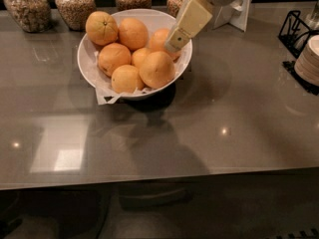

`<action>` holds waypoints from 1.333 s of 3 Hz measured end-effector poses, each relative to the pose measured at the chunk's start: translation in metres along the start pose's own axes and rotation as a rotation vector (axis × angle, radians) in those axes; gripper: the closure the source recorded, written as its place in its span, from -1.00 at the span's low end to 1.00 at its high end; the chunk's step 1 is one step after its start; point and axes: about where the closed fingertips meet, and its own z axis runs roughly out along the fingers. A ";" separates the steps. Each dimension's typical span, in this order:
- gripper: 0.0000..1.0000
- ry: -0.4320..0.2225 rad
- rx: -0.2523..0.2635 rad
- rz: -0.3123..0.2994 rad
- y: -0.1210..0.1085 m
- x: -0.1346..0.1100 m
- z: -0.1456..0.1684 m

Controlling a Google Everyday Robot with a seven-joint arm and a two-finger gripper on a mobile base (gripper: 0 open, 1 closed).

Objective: Pick orange from white bowl

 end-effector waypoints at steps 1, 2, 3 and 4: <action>-1.00 -0.098 -0.028 0.018 -0.008 -0.024 0.055; -1.00 -0.101 -0.027 0.010 -0.007 -0.027 0.059; -1.00 -0.136 -0.026 -0.015 -0.010 -0.045 0.078; -1.00 -0.181 -0.031 -0.036 -0.010 -0.070 0.101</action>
Offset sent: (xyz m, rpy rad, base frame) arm 0.0283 0.0373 -0.0151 0.0761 -0.0023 0.0425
